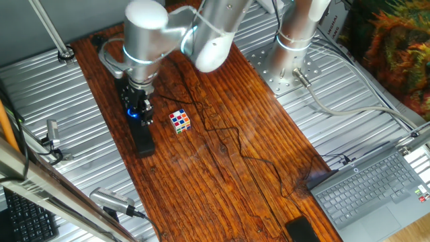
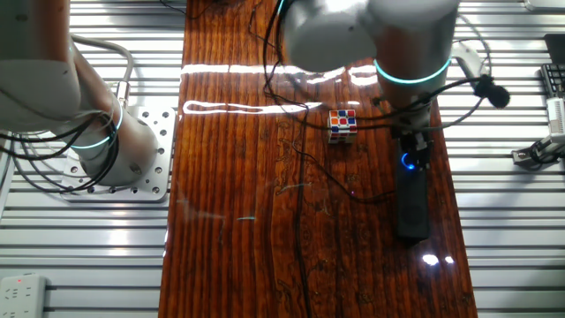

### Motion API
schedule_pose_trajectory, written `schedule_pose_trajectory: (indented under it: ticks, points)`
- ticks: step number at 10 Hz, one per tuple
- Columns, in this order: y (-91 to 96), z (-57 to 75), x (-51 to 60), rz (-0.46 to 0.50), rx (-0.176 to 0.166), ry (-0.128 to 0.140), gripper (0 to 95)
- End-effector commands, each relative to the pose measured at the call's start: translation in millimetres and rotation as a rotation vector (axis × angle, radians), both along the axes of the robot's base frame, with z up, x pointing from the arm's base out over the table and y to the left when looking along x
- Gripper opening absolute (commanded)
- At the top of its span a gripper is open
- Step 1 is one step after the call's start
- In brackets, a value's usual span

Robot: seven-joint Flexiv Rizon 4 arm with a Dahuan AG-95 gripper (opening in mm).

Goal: Turn the knob to increase the volume of the speaker

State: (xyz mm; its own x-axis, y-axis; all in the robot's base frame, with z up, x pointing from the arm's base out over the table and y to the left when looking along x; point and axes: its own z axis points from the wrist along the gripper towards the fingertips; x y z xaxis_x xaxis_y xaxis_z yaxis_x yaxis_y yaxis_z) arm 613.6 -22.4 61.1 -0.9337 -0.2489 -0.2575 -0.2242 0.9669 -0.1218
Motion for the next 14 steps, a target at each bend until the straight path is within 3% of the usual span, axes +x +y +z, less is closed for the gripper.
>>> schedule_pose_trajectory:
  ticks: [1, 14]
  points:
    - [-0.5, 7.5, -5.3, 0.008, 0.011, 0.013, 76.0]
    - [-2.2, 10.1, -5.9, -0.015, 0.042, 0.014, 76.0]
